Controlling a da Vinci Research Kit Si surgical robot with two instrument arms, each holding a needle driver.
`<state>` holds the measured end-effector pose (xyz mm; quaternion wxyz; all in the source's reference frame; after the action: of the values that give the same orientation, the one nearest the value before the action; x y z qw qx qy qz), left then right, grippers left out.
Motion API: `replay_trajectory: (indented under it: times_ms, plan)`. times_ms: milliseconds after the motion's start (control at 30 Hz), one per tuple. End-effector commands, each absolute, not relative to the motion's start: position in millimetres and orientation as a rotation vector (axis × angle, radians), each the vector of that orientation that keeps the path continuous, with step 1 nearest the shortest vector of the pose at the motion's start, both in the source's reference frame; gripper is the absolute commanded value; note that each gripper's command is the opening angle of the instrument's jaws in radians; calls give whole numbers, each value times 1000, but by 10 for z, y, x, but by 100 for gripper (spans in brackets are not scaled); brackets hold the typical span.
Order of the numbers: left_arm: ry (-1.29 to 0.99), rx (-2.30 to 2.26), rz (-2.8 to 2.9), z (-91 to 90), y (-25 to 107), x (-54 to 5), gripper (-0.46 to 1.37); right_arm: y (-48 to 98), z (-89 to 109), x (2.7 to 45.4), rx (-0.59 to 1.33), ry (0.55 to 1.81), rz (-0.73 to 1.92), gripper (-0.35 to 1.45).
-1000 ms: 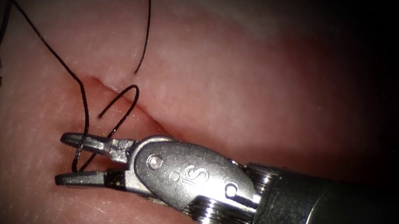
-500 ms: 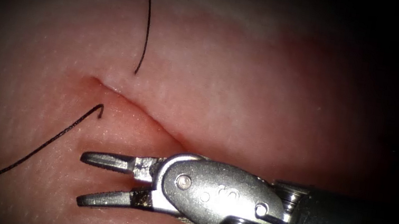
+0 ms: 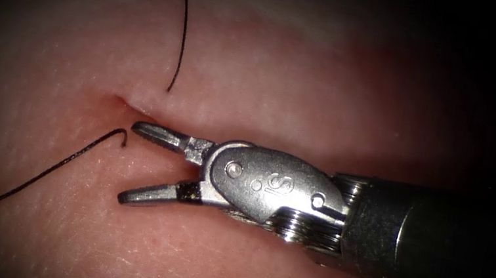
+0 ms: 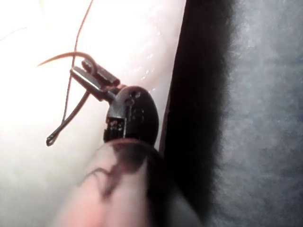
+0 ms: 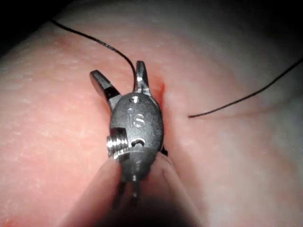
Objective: Wound Closure
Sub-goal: Pull the string through the cut with the right gripper
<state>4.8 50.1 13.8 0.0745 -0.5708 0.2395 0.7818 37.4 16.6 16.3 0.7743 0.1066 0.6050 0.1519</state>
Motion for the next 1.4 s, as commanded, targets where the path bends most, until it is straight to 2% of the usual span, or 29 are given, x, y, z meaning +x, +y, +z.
replay_trajectory:
  times_ms: [33,200,300,367,433,467,733,1033,1400]
  plan:
    - [711,-1714,2352,138,501,47,-35,167,169,376,228,1308,335,81]
    - [711,-1713,2352,138,501,47,-35,172,189,379,216,1300,349,76]
    - [704,-1715,2347,138,501,46,-35,174,198,381,214,1295,362,59]
    - [704,-1717,2347,137,501,44,-35,174,201,382,218,1294,372,23]
    - [704,-1719,2346,137,500,42,-35,175,203,383,224,1292,382,-2]
    - [704,-1721,2346,137,500,41,-35,175,204,383,246,1294,397,-35]
    - [697,-1736,2347,137,499,29,-35,172,207,392,323,1295,421,-35]
    - [689,-1742,2349,140,498,18,-35,146,188,387,442,1187,303,-35]
    - [640,-1744,2371,161,493,-12,-35,91,157,408,582,1171,180,-35]
